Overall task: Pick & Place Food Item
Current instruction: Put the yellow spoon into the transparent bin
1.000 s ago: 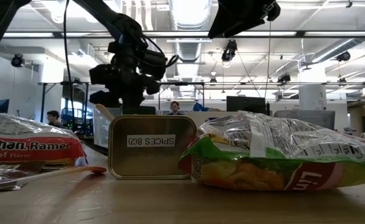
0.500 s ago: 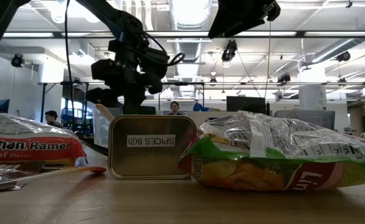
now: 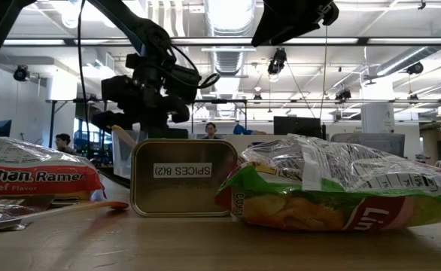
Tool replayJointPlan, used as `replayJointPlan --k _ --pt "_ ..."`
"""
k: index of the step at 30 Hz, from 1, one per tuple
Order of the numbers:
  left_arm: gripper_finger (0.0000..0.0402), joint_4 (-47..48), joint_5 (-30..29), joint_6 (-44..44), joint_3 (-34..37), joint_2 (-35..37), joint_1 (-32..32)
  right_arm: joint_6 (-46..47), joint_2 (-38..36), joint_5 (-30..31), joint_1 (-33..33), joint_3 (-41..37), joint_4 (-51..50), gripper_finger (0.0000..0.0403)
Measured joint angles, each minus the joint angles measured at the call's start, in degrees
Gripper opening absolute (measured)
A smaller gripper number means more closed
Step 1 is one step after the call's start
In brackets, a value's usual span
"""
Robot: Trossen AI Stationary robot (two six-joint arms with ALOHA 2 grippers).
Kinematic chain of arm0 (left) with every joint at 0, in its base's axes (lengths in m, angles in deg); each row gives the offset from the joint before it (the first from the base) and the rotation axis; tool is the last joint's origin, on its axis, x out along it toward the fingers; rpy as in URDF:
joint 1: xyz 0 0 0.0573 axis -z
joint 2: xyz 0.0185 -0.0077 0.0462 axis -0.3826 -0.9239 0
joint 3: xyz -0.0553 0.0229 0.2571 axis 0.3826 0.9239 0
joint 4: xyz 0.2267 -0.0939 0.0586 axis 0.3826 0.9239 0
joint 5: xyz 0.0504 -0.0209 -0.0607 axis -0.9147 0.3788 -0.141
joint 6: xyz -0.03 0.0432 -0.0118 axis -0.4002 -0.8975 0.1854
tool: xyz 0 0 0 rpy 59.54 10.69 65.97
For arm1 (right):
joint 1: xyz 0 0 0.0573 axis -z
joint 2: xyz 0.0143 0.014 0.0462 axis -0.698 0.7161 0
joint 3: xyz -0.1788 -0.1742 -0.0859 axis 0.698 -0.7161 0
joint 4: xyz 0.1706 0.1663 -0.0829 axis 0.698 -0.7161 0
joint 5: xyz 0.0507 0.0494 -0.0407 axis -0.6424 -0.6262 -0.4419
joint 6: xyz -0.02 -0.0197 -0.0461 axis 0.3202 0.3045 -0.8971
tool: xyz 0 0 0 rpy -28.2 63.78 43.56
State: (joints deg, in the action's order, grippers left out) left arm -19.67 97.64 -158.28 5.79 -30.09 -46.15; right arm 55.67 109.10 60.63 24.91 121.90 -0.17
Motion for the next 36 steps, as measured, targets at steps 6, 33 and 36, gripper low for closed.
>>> replayJointPlan --k 6,33,36 --pt "0.0139 -2.8 0.6 3.8 -0.1 0.0 0.0 0.0 0.0 0.0 0.0 0.0 0.0 0.0293" --pt "0.0044 -5.8 -2.4 7.6 -1.1 0.3 -0.1 0.0 0.0 0.0 0.0 0.0 0.0 0.0293" --pt "0.0044 -6.0 -3.4 8.2 -1.3 0.7 -0.1 0.0 0.0 0.0 0.0 0.0 0.0 0.0293"
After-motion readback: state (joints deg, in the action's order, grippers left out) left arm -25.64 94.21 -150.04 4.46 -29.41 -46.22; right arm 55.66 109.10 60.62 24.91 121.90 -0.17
